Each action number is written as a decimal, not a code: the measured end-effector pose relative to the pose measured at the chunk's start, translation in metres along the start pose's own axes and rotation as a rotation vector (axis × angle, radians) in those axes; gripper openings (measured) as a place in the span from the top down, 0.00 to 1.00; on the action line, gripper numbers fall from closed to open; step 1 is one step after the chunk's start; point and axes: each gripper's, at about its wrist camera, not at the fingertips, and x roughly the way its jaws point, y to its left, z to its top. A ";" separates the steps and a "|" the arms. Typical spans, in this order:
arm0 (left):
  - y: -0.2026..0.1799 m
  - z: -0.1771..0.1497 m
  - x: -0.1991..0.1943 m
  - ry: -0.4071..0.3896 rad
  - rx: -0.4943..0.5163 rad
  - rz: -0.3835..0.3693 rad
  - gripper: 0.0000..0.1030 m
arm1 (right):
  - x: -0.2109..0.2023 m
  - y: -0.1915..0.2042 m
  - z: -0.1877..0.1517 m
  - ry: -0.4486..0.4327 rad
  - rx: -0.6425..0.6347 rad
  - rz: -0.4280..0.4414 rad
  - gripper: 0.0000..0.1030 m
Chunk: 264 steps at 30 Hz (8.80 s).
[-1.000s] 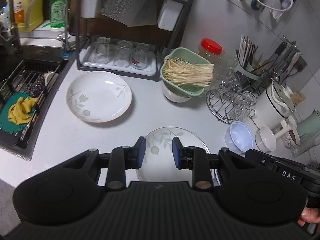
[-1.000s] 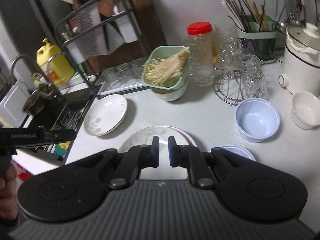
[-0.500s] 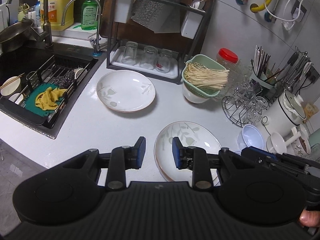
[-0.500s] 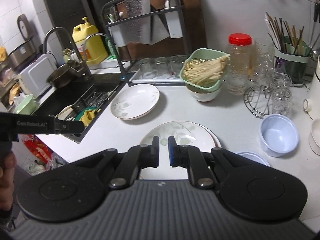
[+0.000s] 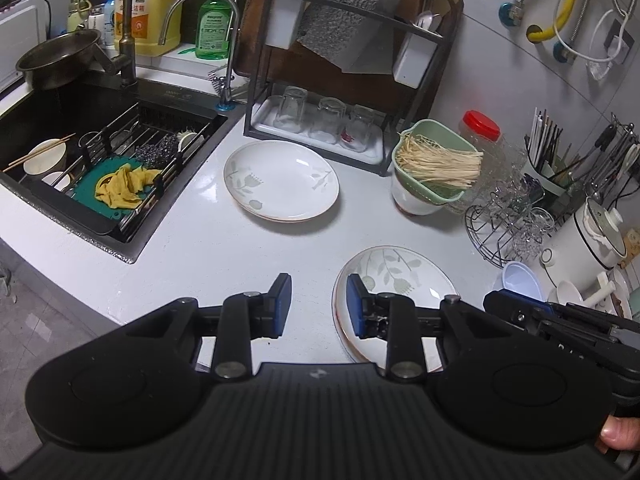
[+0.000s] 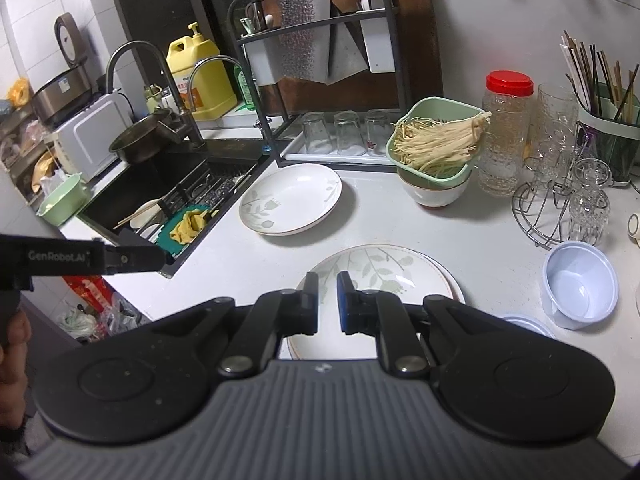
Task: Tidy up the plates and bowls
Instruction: 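Open both grippers and lift them off the stacked plates, then move both grippers to the second leaf-pattern plate beside the sink, then close both grippers on the rim of the second leaf-pattern plate, then lift the second leaf-pattern plate with both grippers toward the plate stack, then lower the leaf-pattern plate onto the plate stack with both grippers, then open both grippers and lift them off the stacked plates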
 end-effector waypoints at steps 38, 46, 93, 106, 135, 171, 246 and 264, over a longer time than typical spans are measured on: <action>0.100 0.147 0.098 0.004 0.116 -0.122 0.18 | 0.109 0.059 0.080 -0.007 0.182 -0.149 0.22; 0.129 0.164 0.118 0.027 0.129 -0.155 0.18 | 0.136 0.080 0.089 0.007 0.219 -0.188 0.23; 0.187 0.218 0.302 0.339 0.252 -0.301 0.20 | 0.253 0.061 0.086 0.178 0.520 -0.381 0.34; 0.159 0.214 0.331 0.385 0.327 -0.363 0.43 | 0.276 0.037 0.082 0.217 0.553 -0.404 0.61; 0.147 0.200 0.367 0.392 0.400 -0.353 0.78 | 0.305 0.016 0.077 0.241 0.522 -0.399 0.90; 0.068 0.168 0.231 0.346 0.407 -0.445 0.78 | 0.145 0.007 0.028 0.195 0.638 -0.299 0.89; -0.047 0.060 0.248 0.472 0.406 -0.233 0.77 | 0.079 -0.089 -0.045 0.169 0.685 -0.340 0.88; -0.061 0.079 0.192 0.339 0.392 -0.287 0.77 | 0.042 -0.076 -0.004 0.046 0.527 -0.323 0.89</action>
